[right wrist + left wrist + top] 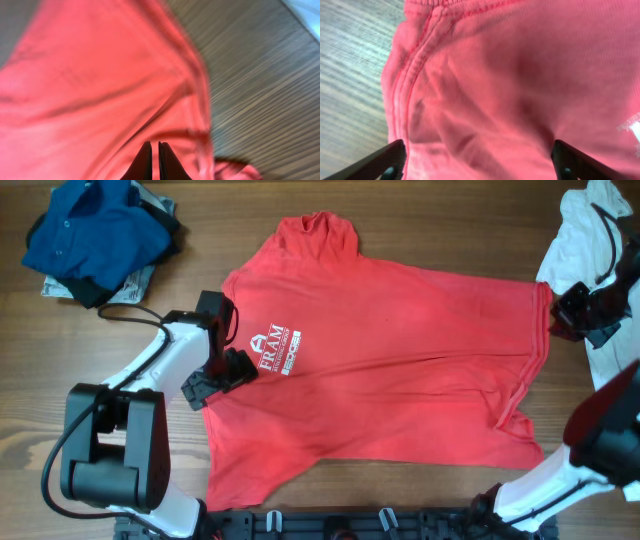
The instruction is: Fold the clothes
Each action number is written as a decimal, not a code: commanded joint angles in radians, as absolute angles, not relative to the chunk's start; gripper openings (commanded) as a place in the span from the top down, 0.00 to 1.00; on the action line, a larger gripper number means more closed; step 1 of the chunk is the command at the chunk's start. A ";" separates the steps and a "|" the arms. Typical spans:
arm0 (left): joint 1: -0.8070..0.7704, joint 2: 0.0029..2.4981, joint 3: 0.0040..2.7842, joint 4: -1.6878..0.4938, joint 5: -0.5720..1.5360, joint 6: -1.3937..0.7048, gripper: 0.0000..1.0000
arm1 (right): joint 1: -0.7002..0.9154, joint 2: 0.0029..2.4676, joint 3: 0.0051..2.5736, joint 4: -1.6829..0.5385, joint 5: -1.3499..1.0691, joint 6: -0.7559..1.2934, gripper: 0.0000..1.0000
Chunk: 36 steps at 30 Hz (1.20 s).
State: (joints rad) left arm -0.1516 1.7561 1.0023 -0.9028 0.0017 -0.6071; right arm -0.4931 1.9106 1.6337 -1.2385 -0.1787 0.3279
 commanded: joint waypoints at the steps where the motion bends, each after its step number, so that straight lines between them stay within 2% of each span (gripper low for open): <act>1: -0.155 1.710 1.087 -0.945 0.027 -0.606 0.10 | -0.458 1.664 1.649 -1.311 -0.331 0.196 0.93; 2: -0.155 1.676 1.089 -0.944 0.037 -0.607 0.10 | -0.443 1.604 1.636 -1.320 -0.330 0.193 0.90; 5: -0.155 1.613 1.089 -0.963 0.036 -0.606 0.08 | -0.373 1.433 1.538 -1.353 -0.330 0.189 0.67; 8: -0.155 1.604 1.089 -1.026 0.024 -0.580 0.05 | -0.341 1.334 1.365 -1.332 -0.330 0.220 0.52; 10: -0.154 1.602 1.089 -1.063 0.025 -0.593 0.02 | -0.341 1.284 1.243 -1.288 -0.332 0.260 0.24; 11: -0.154 1.602 1.089 -1.081 0.025 -0.603 0.02 | -0.341 1.261 1.181 -1.266 -0.344 0.267 0.19; 15: -0.154 1.551 1.089 -1.170 0.024 -0.668 0.00 | -0.341 1.200 1.053 -1.231 -0.360 0.265 0.17; 23: -0.226 1.172 1.030 -1.372 0.003 -0.741 0.00 | -0.340 1.185 1.038 -1.216 -0.429 0.235 0.17; 25: -0.245 1.114 0.993 -1.402 0.057 -0.771 0.01 | -0.340 1.185 1.038 -1.198 -0.473 0.231 0.18; 28: -0.286 1.107 0.885 -1.380 0.091 -0.772 0.02 | -0.340 1.185 1.038 -1.196 -0.473 0.218 0.18; 31: -0.315 1.110 0.748 -1.251 0.153 -0.772 0.03 | -0.340 1.185 1.038 -1.196 -0.473 0.208 0.18; 36: -0.315 1.176 0.677 -1.120 0.189 -0.797 0.06 | -0.340 1.185 1.038 -1.187 -0.500 0.179 0.18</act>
State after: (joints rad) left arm -0.3088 1.1305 0.7055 -1.1595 0.1642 -0.7734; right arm -0.3454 1.1984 1.0378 -1.1954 -0.4526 0.2138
